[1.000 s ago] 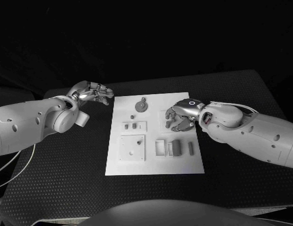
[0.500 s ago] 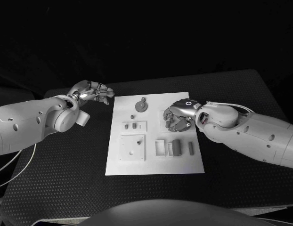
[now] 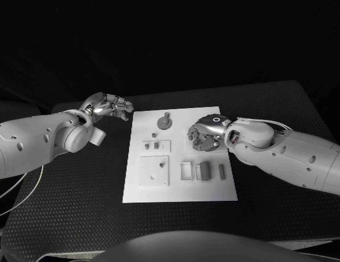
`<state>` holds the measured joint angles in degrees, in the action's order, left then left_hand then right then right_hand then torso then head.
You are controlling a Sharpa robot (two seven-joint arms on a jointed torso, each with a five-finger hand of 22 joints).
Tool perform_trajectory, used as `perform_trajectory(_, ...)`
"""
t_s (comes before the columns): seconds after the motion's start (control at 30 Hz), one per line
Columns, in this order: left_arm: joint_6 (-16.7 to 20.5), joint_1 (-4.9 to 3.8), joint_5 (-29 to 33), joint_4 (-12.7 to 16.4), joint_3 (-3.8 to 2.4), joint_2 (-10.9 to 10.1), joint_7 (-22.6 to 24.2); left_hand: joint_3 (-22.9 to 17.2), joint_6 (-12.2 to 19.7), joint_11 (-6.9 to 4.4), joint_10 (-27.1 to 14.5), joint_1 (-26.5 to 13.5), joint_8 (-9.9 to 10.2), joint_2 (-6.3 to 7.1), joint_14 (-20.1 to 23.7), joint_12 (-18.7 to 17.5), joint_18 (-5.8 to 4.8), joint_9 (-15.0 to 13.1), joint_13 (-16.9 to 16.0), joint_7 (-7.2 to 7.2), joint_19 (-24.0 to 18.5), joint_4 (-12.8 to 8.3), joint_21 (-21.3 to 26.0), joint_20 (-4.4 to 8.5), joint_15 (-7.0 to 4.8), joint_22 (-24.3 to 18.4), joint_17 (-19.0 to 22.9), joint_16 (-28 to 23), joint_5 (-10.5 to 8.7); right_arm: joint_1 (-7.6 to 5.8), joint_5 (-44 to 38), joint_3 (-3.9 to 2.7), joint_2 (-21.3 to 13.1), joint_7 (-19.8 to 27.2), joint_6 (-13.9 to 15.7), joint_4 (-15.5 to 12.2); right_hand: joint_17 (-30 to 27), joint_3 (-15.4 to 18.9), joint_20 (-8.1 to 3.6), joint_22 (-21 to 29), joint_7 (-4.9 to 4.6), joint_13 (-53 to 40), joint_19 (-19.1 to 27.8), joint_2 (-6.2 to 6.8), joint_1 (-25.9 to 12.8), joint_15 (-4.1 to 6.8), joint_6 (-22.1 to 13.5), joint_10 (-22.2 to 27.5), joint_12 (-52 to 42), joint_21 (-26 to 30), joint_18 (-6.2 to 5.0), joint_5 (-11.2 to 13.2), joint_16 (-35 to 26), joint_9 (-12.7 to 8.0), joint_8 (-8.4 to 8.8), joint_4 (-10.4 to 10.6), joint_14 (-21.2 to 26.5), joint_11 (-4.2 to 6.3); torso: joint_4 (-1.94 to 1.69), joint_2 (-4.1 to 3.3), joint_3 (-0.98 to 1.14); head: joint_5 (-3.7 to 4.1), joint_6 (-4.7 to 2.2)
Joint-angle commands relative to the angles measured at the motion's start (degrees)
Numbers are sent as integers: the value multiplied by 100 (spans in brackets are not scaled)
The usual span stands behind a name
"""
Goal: Assemble the parts on the task board
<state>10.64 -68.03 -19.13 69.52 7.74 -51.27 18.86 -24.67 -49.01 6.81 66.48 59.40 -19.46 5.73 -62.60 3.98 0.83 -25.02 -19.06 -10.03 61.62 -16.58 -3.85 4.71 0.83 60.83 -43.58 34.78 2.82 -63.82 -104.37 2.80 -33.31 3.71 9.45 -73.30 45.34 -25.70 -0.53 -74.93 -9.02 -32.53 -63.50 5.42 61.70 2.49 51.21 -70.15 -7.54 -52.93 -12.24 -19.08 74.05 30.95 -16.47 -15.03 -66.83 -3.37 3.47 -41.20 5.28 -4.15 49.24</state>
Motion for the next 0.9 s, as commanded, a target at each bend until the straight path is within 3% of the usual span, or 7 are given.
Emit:
perform_trajectory(0.03,-32,-8,53,1,-5,11,30,38,42,1,-51,-80,-1,0,43,-2,-27,7,6,-16,-27,8,-7,-2,13,-7,-6,-32,10,0,-105,1,2,-26,-21,-4,-6,-20,-42,-66,8,-10,-5,-84,10,58,60,-48,-33,15,-276,-15,-12,7,-24,-23,8,14,1,-1,0,-3,-2)
perform_trajectory(0.13,-32,-8,53,-4,-5,11,20,40,44,1,-52,-82,-2,-2,44,-2,-27,7,8,-17,-28,8,-7,-2,13,-8,-6,-34,10,0,-118,2,3,-26,-33,-7,-9,-48,-45,-70,23,-18,-9,-131,43,70,95,-75,-46,16,-276,-19,-16,10,-38,-48,2,27,3,-2,1,-4,0)
perform_trajectory(0.17,-36,-8,53,-4,-5,11,18,41,44,1,-52,-82,-2,-3,44,-2,-27,7,8,-17,-29,7,-7,-2,13,-9,-7,-34,10,0,-118,2,4,-25,-53,-7,-14,-136,-41,-68,28,-21,-16,-103,74,78,117,-91,-51,23,-276,-29,-23,8,-43,-13,-3,31,3,-2,2,-5,0)
perform_trajectory(0.2,-38,-8,53,-4,-5,11,18,41,45,1,-53,-83,-2,-4,44,-2,-27,7,9,-17,-29,7,-7,-2,13,-9,-7,-35,10,0,-119,2,4,-25,-54,-8,-23,-426,-30,-57,28,-21,-33,38,138,89,143,-109,-52,43,-276,-42,-37,-1,-40,164,-15,25,4,-1,3,-6,0)
perform_trajectory(0.27,-40,-8,53,-5,-5,11,13,42,47,2,-54,-85,-2,-6,45,-2,-27,7,10,-18,-30,7,-7,-3,14,-11,-7,-36,10,0,-151,2,4,-31,-74,-12,-23,-569,-33,-67,37,-25,-50,58,184,84,157,-119,-54,36,-276,-25,-36,-5,-40,244,-25,40,5,0,3,-7,1)
perform_trajectory(0.6,-50,-8,53,-11,-5,19,7,47,53,3,-57,-91,-3,-19,47,-2,-26,8,16,-20,-34,8,-7,-4,15,-17,-9,-40,10,1,-231,3,10,-41,-112,-14,-16,-771,-42,-102,91,-61,-47,-133,343,123,300,-216,-103,11,-276,-18,-32,22,-106,177,-31,81,6,-1,7,6,11)
perform_trajectory(0.9,-65,-8,53,-22,-5,26,-5,49,59,4,-59,-100,-5,-40,48,-1,-25,9,21,-21,-35,11,-8,-6,16,-23,-12,-45,10,1,-231,3,12,-50,-70,-35,-16,-1185,-39,-110,139,-99,-73,-176,440,168,436,-353,-160,-17,-276,-15,-34,42,-155,221,-65,130,5,-1,5,21,17)
